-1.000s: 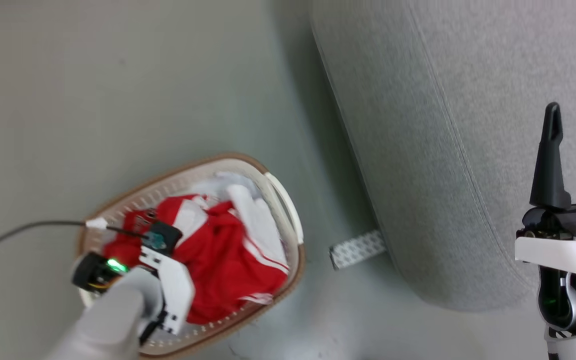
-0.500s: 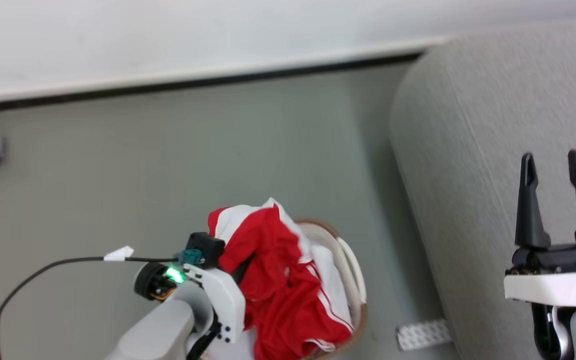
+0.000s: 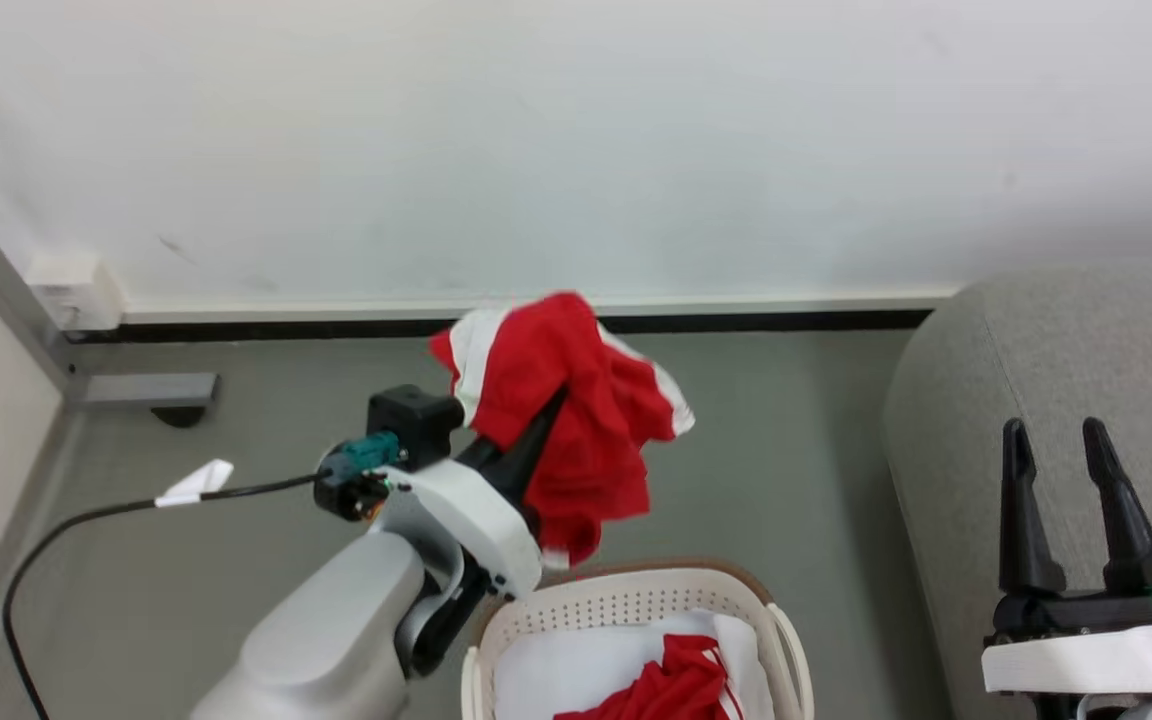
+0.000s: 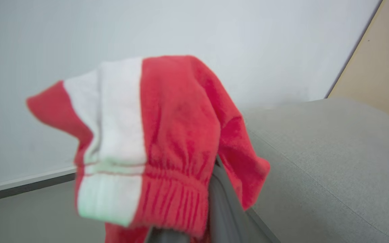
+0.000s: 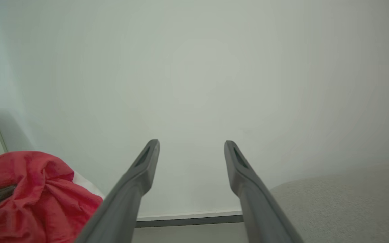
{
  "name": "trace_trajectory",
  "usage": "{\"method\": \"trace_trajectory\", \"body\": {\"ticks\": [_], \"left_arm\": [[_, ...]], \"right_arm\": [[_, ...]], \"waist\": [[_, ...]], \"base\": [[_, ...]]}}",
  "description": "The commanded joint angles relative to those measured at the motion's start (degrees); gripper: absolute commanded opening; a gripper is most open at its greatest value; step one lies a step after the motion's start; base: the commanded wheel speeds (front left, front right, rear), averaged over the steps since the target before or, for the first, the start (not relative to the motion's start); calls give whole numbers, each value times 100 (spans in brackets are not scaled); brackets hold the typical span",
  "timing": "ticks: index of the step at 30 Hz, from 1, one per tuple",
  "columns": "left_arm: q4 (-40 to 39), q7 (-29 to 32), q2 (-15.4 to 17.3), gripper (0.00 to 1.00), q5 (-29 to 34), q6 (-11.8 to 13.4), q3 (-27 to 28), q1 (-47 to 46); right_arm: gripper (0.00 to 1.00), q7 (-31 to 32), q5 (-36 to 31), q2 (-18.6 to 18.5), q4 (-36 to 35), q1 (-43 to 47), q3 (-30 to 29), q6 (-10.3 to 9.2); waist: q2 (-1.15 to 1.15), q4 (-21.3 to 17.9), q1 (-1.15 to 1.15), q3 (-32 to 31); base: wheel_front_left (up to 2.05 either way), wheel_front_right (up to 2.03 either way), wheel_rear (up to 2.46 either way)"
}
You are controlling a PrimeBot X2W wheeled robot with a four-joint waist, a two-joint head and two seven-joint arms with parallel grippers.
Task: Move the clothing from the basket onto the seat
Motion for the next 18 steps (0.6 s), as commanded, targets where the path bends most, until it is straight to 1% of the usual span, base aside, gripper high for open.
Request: {"method": "trace_trajectory", "body": {"ticks": [1,7,12,14,18], "left_arm": [[-230,-26,80,0,-95,69,77,-65],[-1167,164,272,0,-152,371,225,-97],[-1657,307,395,0,-162,536,240,26],[-1780,352,425,0,-154,579,231,64],[-1925,405,406,0,-179,621,177,131]], "right_arm": [[100,5,-2,-25,-3,93,62,-12],[100,5,-161,-23,36,162,375,-12],[100,5,-237,-34,45,63,842,-12],[100,5,-251,-90,99,-15,1189,-12],[100,5,-223,-251,403,-276,2216,-13]], "waist": [[0,142,2,-148],[0,188,2,-185],[0,180,2,-188],[0,173,2,-188],[0,188,2,-187]], "base": [[0,0,0],[0,0,0],[0,0,0],[0,0,0],[0,0,0]]}}
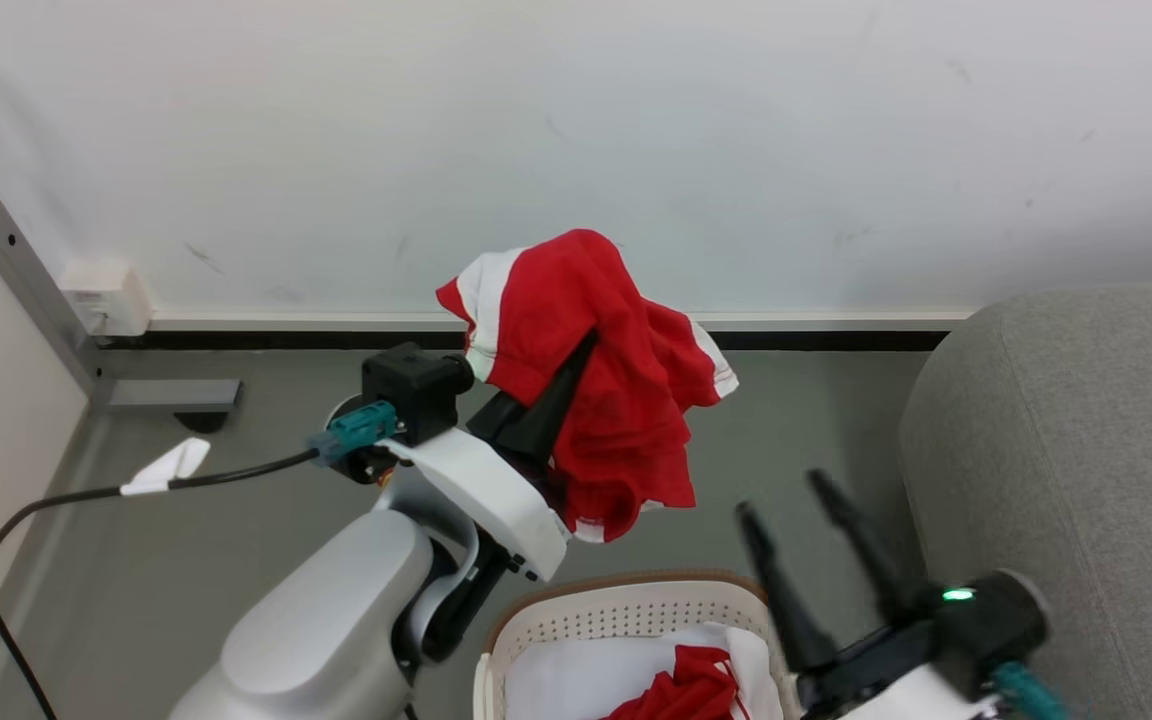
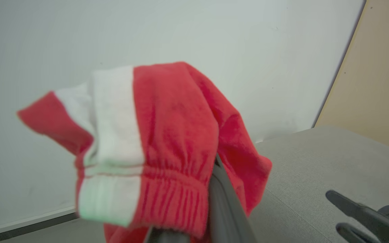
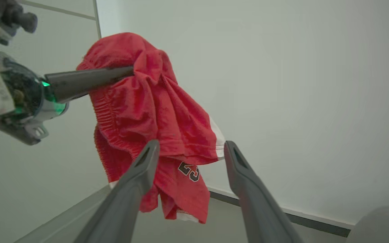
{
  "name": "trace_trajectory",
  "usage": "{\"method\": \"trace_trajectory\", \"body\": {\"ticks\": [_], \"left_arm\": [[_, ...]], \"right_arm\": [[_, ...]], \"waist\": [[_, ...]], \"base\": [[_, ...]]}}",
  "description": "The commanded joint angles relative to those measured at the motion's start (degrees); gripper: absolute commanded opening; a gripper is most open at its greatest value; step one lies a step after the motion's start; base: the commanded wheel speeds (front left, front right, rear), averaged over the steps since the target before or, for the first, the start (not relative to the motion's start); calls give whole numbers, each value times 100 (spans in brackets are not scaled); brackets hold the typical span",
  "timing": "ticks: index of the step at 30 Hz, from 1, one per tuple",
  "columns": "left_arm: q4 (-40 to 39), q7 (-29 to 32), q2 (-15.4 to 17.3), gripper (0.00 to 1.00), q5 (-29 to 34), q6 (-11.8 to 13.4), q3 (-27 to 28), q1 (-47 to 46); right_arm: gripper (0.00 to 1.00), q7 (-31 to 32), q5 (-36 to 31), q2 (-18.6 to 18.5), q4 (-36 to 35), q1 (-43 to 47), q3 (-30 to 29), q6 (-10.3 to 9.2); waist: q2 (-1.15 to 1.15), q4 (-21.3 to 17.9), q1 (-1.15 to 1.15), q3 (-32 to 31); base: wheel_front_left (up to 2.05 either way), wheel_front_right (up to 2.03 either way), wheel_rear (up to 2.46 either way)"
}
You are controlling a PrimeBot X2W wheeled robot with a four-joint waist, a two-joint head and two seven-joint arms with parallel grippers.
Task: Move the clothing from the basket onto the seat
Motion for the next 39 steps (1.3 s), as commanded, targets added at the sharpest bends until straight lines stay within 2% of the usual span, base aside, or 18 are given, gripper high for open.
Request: {"method": "trace_trajectory", "body": {"ticks": [1,6,13,18,24,33,34,35,36,39], "left_arm": [[-56,22,-9,0,-74,14,-22,74],[-97,70,-140,0,-57,-6,-117,49],[-188,142,-366,0,-71,-93,-306,-49],[-240,207,-548,0,-96,-175,-465,-65],[-266,257,-661,0,-138,-235,-572,-69],[-232,298,-645,0,-172,-219,-617,-40],[-230,294,-655,0,-172,-217,-620,-33],[-228,288,-663,0,-176,-215,-625,-26],[-226,282,-669,0,-182,-214,-629,-19],[-209,268,-644,0,-193,-201,-627,-4]], "right_arm": [[100,5,-3,-115,233,-188,353,-14],[100,4,120,-96,1176,-756,1165,-14],[100,5,495,49,2545,-1502,1689,-14],[100,5,847,139,3283,-1906,1851,-14],[100,5,1075,167,3712,-2210,1986,-14],[100,5,1402,175,3612,-2245,1839,-14],[87,5,1458,176,3651,-2230,1846,-13],[32,5,1490,175,3693,-2231,1884,-13],[0,5,1565,177,3721,-2241,1919,-14],[0,5,1716,177,3718,-2275,1982,-13]], "waist": [[0,30,1,-5],[0,173,1,-42],[0,503,1,-112],[0,789,1,-176],[0,1006,1,-201],[0,1190,1,-196],[0,1198,1,-198],[0,1203,1,-200],[0,1209,1,-200],[0,1203,1,-205]], "base": [[0,0,0],[0,0,0],[0,0,0],[0,0,0],[0,0,0],[0,0,0],[0,0,0],[0,0,0],[0,0,0],[0,0,0]]}}
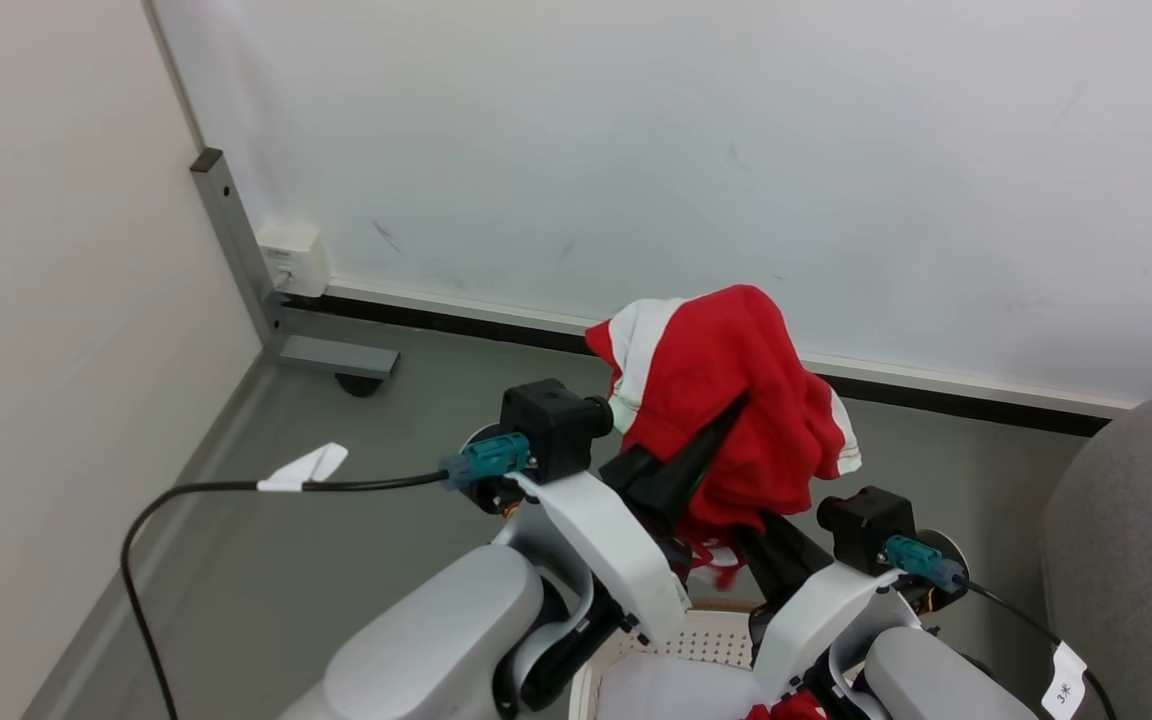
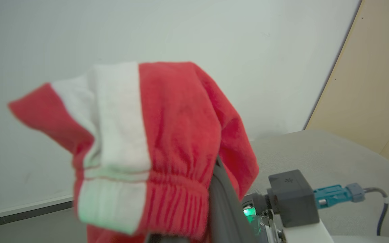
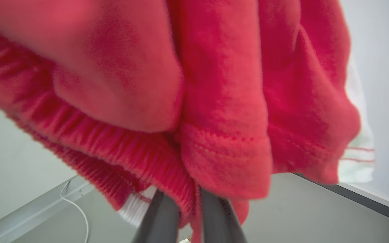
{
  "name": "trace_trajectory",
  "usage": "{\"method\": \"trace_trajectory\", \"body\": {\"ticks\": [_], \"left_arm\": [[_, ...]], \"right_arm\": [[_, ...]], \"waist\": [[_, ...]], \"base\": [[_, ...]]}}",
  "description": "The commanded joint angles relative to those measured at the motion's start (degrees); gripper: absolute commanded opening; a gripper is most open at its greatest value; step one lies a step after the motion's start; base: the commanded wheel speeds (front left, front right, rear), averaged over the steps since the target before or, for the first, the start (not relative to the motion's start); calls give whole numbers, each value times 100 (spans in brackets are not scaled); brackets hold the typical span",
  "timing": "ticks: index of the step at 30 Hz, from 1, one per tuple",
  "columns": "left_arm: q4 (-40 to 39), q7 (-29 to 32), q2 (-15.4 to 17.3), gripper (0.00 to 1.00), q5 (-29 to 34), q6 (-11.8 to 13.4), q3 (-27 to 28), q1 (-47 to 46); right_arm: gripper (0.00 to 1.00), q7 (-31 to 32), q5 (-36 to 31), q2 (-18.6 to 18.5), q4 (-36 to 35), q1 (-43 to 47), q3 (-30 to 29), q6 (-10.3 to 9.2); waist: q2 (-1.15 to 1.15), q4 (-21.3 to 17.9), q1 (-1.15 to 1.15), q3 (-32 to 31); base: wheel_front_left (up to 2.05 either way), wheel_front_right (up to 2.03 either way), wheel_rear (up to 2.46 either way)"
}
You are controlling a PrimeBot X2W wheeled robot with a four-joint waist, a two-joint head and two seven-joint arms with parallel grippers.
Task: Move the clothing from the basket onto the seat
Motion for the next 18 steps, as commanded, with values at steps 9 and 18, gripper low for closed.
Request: {"method": "trace_trajectory", "body": {"ticks": [9,18], "left_arm": [[110,-18,126,94,-71,143,49,158],[147,-128,187,100,-128,159,1,400]], "right_arm": [[0,4,27,-90,-555,147,-512,-13],[0,4,-190,-427,-1523,577,-1640,-13]], "waist": [[0,-170,0,22],[0,-565,0,99]], "base": [[0,0,0],[0,0,0]]}}
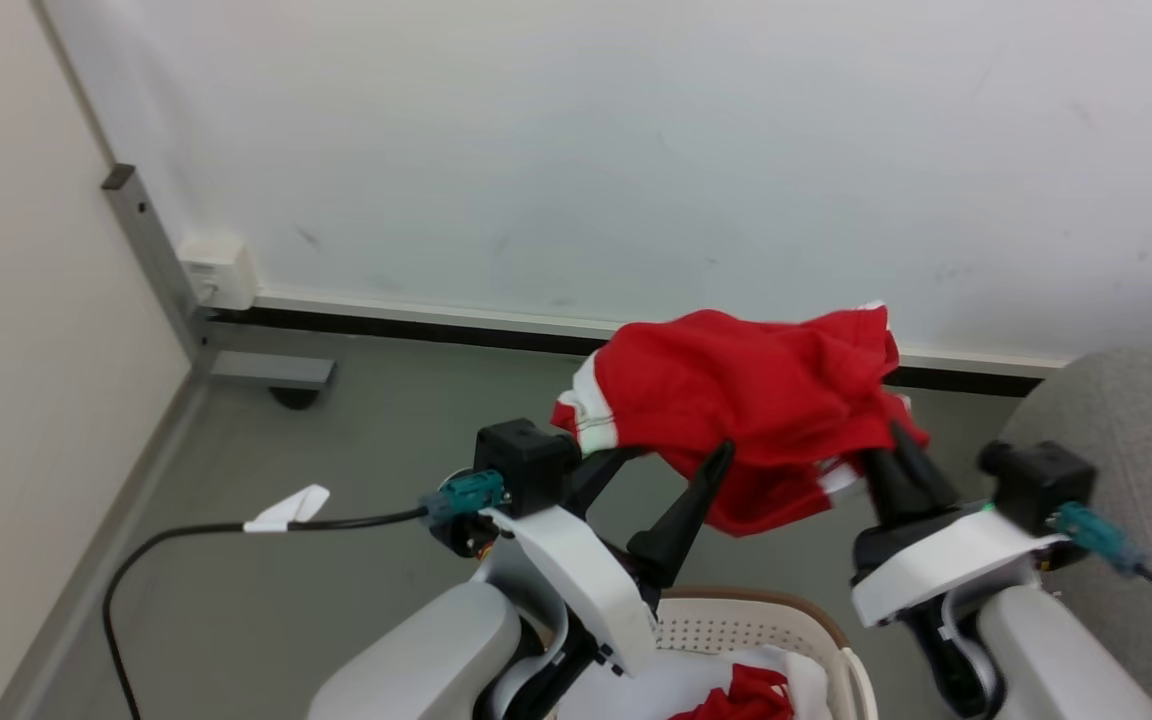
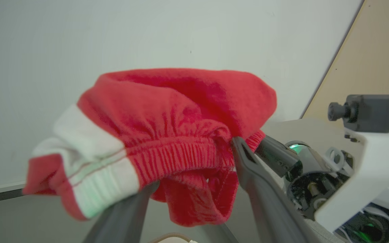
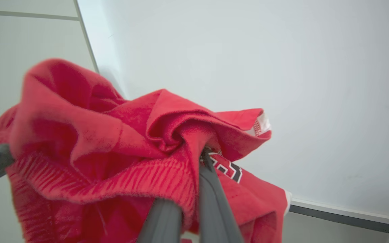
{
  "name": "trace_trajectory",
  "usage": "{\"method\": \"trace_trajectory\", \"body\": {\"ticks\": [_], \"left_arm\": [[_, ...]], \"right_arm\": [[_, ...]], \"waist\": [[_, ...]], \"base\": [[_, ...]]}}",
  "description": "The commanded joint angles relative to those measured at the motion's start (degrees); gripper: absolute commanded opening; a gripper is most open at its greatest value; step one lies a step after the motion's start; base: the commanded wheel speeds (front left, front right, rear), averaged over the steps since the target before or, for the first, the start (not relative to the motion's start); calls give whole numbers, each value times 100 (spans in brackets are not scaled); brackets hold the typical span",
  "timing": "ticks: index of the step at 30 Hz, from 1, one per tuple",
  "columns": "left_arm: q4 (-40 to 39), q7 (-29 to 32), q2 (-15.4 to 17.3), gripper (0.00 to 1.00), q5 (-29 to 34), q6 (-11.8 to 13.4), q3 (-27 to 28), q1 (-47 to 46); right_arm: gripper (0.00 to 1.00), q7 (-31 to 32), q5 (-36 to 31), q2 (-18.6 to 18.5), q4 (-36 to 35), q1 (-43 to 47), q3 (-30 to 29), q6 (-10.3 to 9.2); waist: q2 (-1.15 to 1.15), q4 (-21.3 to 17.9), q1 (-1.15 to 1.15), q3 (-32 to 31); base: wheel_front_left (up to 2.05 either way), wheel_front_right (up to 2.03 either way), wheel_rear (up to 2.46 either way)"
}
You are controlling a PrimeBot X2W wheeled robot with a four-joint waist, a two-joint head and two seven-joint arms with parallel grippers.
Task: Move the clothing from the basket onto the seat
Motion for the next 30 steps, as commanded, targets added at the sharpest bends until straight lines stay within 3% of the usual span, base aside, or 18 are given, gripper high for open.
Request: {"method": "trace_trajectory", "body": {"ticks": [1,7,20,30], "left_arm": [[-16,-47,42,100,-44,1,-11,96],[-147,-222,119,100,96,-24,-87,226],[-348,-599,253,100,777,-98,-18,282],[-396,-608,264,100,1155,-237,175,390]], "right_arm": [[0,3,-59,-100,-136,98,-210,-14],[0,3,-290,-259,-713,362,-857,-13],[0,2,-698,-482,-1723,1020,-1430,-13],[0,3,-871,-347,-2465,1537,-1814,-13]], "waist": [[0,-161,0,30],[0,-741,0,87],[0,-2148,0,262],[0,-2804,0,557]], "base": [[0,0,0],[0,0,0],[0,0,0],[0,0,0]]}}
